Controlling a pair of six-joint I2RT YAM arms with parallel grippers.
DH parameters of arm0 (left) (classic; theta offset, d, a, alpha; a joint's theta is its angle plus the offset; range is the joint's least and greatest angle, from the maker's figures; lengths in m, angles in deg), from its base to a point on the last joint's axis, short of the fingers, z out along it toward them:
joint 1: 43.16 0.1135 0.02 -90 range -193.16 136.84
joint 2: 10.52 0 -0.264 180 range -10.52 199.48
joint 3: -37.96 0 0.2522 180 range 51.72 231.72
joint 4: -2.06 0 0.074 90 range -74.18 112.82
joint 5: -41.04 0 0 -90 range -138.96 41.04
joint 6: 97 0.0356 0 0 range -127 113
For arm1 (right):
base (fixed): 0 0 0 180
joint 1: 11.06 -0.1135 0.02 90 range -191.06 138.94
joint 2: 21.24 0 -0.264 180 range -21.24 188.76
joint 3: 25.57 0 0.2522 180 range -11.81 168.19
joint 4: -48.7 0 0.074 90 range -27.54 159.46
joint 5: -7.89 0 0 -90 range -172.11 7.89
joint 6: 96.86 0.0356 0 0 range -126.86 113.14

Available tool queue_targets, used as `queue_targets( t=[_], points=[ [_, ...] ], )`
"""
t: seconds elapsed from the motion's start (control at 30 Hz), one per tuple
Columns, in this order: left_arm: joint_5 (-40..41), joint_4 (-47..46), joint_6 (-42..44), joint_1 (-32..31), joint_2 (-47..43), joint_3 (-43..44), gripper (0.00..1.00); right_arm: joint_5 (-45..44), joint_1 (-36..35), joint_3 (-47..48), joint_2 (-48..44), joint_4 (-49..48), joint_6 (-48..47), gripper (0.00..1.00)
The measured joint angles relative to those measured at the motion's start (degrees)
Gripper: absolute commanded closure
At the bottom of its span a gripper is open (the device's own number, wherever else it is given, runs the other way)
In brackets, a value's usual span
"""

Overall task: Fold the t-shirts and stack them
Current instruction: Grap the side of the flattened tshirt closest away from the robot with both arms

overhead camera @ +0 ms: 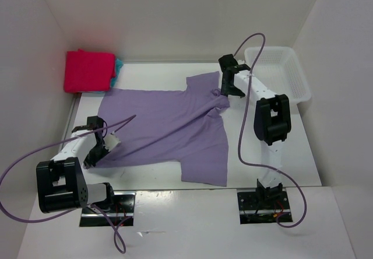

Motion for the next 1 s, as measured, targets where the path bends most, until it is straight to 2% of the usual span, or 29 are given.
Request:
queue_targets(
  t=[0.1,0.23,0.43,0.67,0.9,1.0],
  points=[
    [0.0,0.0,-0.1,0.0,0.0,0.0,0.87,0.9,-1.1,-4.5,-5.3,-0.5,0.2,0.31],
    [-0.1,0.3,-0.1,0.0,0.0,0.3,0.87,2.2,-6.4,-13.2,-18.3,0.0,3.7,0.31],
    [-0.2,0.4,-0.2,0.2,-0.2,0.9,0.86,7.3,-20.2,-34.6,-38.5,2.8,18.9,0.31],
    [-0.3,0.8,-0.2,0.5,-0.8,1.3,0.86,17.5,-29.9,-56.3,-42.3,6.7,38.2,0.28],
    [-1.2,1.1,-0.1,0.6,-3.4,1.8,0.86,23.9,-30.9,-68.8,-57.7,4.2,49.6,0.28],
    [-1.5,1.1,0.0,0.6,-4.4,1.8,0.86,26.0,-30.9,-71.6,-58.5,0.6,52.0,0.29]
  ],
)
